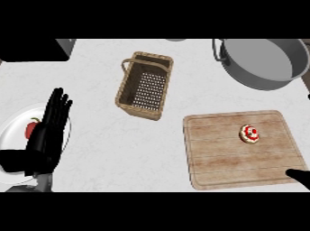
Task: Pick the cupcake from the cutting board and place it in the basket
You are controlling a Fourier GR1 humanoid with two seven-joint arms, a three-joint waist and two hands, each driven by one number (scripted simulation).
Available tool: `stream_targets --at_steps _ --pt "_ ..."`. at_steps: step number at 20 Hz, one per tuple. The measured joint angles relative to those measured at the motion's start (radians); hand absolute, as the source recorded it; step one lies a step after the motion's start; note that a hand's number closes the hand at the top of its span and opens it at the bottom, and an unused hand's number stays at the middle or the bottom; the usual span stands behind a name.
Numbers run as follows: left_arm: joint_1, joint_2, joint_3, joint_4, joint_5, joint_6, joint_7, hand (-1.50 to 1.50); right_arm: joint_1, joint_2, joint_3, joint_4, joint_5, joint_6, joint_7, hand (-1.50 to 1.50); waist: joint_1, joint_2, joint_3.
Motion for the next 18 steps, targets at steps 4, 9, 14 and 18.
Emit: stream_targets --at_steps 4,9,14,18 --pt "-0.006 -0.013 -0.010 0.001 -0.013 0.006 0.001 0.00 -0.035 -0.112 -0.037 -0.106 -0.121 0.198 0.181 -1.50 0.007 0.003 0.002" --pt "-0.017 -0.028 -0.016 0.000 -0.022 -0.005 0.005 0.00 -0.170 -0.156 -0.050 -0.138 -0.327 0.362 0.393 -1.50 0.025 0.007 0.004" --pt "-0.026 -0.033 0.013 0.007 -0.024 -0.029 0.013 0.00 -0.244 -0.126 -0.001 -0.140 -0.339 0.391 0.487 -1.50 0.027 0.008 0.006" --pt "-0.034 -0.040 0.026 0.017 -0.024 -0.045 0.015 0.00 -0.289 -0.115 0.054 -0.075 -0.286 0.403 0.499 -1.50 0.029 0.009 0.006"
